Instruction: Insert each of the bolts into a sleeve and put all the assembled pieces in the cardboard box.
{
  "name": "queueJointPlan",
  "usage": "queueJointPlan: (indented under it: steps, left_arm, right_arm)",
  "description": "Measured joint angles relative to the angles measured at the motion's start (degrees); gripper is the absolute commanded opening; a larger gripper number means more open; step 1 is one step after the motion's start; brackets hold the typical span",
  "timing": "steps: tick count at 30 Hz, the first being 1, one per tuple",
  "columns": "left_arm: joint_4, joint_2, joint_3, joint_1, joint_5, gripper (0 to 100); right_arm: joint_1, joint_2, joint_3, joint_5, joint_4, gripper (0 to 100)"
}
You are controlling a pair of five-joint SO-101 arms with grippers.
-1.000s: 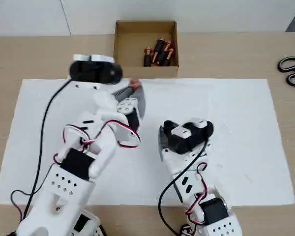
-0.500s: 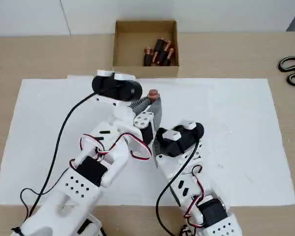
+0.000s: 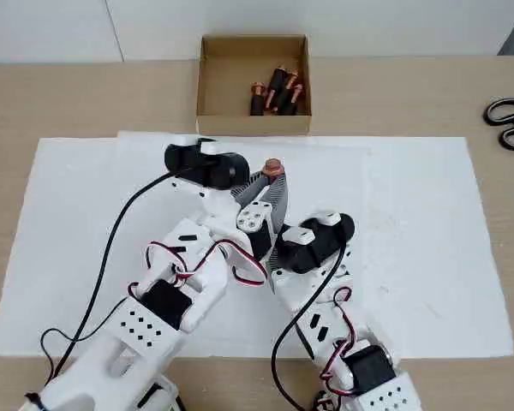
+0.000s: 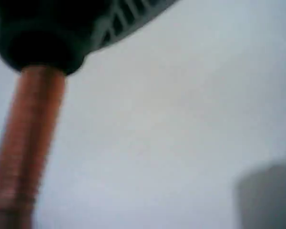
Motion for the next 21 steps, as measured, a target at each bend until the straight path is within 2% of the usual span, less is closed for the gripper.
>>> queueJointPlan:
  steps: [21]
  left_arm:
    - [-0.4, -0.7, 3.5, 1.0, 0.0, 1]
  right_arm:
    - [-0.1, 0.1, 0.0, 0.0, 0.0, 0.4]
